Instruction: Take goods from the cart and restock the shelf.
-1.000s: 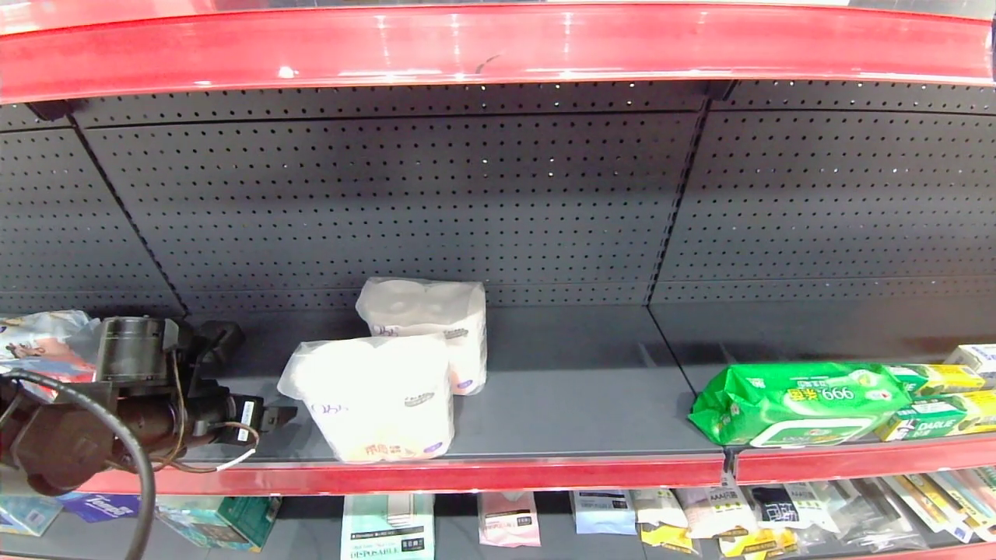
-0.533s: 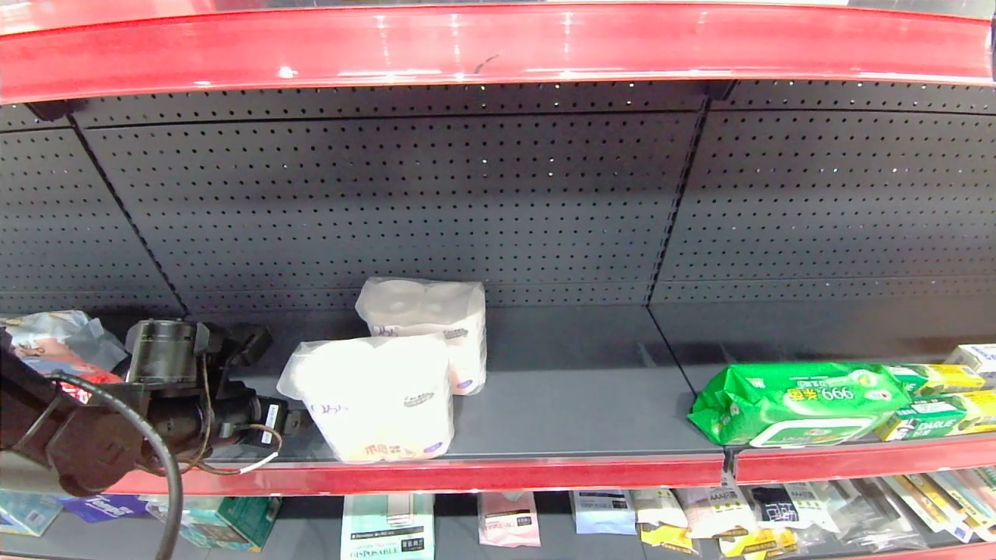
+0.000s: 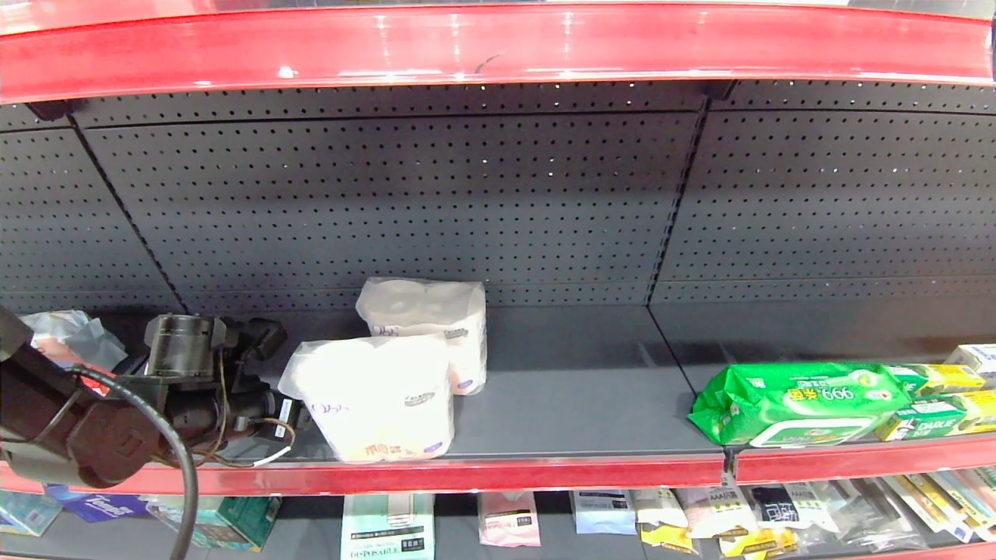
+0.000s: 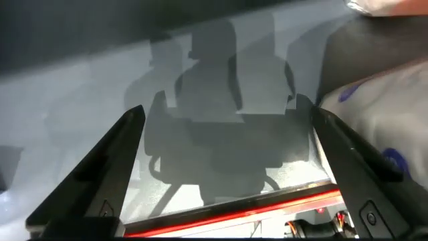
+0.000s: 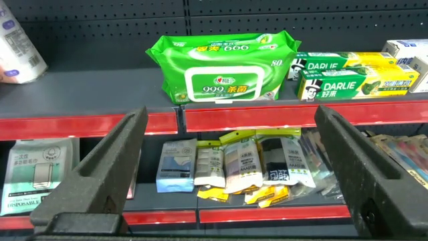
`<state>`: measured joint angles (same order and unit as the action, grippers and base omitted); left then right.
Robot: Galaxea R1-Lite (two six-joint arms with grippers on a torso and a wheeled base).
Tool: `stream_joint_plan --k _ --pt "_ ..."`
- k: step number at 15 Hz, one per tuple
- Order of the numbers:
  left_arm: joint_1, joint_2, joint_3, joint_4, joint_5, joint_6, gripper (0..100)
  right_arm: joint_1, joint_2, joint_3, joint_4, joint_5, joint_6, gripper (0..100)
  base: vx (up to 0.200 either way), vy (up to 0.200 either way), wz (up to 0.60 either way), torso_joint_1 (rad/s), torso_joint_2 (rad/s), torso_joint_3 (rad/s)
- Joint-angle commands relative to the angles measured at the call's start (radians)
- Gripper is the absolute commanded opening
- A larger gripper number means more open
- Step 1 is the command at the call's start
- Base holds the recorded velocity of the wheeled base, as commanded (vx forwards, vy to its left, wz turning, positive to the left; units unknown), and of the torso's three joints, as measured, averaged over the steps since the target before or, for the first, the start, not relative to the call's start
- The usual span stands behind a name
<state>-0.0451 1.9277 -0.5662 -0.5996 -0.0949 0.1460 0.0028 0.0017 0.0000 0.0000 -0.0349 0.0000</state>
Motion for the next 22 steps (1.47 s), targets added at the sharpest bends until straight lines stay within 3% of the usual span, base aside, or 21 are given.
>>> stream_joint_plan --k 1,6,17,18,20,21,22 --pt "-0.013 0.004 -0.001 0.000 0.000 0.000 100 0.000 0.001 0.000 0.000 0.000 0.000 100 0.000 0.000 0.00 0.000 0.00 0.000" --pt "-0.047 0.017 -0.001 0.000 0.001 0.000 100 0.000 0.001 0.000 0.000 0.000 0.000 100 0.000 0.000 0.00 0.000 0.00 0.000" --pt "-0.055 0.007 -0.006 -0.002 0.006 0.003 100 0.000 0.001 0.000 0.000 0.000 0.000 100 0.000 0.000 0.00 0.000 0.00 0.000" --pt "-0.019 -0.062 0.014 0.011 0.007 0.027 100 0.000 0.001 0.000 0.000 0.000 0.000 100 0.000 0.000 0.00 0.000 0.00 0.000" --pt "0.036 -0.196 0.052 0.057 0.007 0.112 100 0.000 0.001 0.000 0.000 0.000 0.000 100 0.000 0.000 0.00 0.000 0.00 0.000" --pt "0.036 -0.196 0.052 0.057 0.007 0.112 100 0.000 0.001 0.000 0.000 0.000 0.000 100 0.000 0.000 0.00 0.000 0.00 0.000" --pt "0.071 -0.345 0.083 0.150 0.006 0.138 100 0.000 0.001 0.000 0.000 0.000 0.000 100 0.000 0.000 0.00 0.000 0.00 0.000"
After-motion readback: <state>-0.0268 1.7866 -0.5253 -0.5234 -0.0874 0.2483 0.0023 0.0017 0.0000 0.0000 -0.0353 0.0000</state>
